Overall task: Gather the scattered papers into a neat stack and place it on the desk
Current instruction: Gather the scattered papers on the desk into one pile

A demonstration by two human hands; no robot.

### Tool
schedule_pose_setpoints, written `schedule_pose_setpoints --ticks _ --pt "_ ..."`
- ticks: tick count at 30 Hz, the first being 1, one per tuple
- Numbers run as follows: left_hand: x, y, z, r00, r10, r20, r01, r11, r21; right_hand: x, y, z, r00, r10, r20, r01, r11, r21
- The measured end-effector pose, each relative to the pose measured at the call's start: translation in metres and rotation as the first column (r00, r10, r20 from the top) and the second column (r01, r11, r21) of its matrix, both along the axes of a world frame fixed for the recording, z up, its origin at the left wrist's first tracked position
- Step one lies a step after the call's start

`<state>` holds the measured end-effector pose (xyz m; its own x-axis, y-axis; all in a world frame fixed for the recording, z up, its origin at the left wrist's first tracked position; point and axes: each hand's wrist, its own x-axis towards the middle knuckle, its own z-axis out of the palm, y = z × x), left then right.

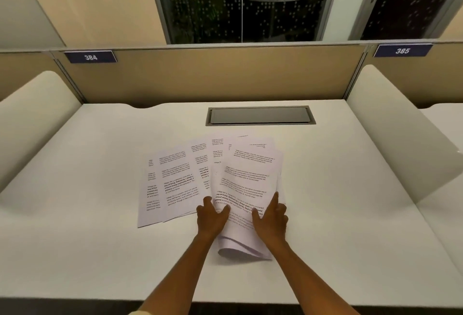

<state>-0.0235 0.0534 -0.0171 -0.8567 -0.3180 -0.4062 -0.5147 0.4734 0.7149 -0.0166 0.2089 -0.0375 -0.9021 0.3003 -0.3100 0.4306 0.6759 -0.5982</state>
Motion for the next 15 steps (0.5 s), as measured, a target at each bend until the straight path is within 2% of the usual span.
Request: schedule_pose_setpoints --ticks 7,12,15 --pt "-0.007 0.0 -0.006 1.0 -0.022 -0.007 0.023 0.989 0.147 -0.01 -0.005 0.002 0.989 -0.15 -0.007 0.147 0.979 -0.139" --pt "-0.027 -0.013 -0.007 0.995 -0.098 0.003 0.095 0.974 0.206 -0.02 -0.001 0.002 0.938 -0.346 0.015 0.332 0.885 -0.326" --pt "-0.042 -0.024 -0.005 0.994 -0.113 -0.005 0.111 0.964 0.243 -0.027 0.0 0.005 0.909 -0.414 0.04 0.401 0.845 -0.353"
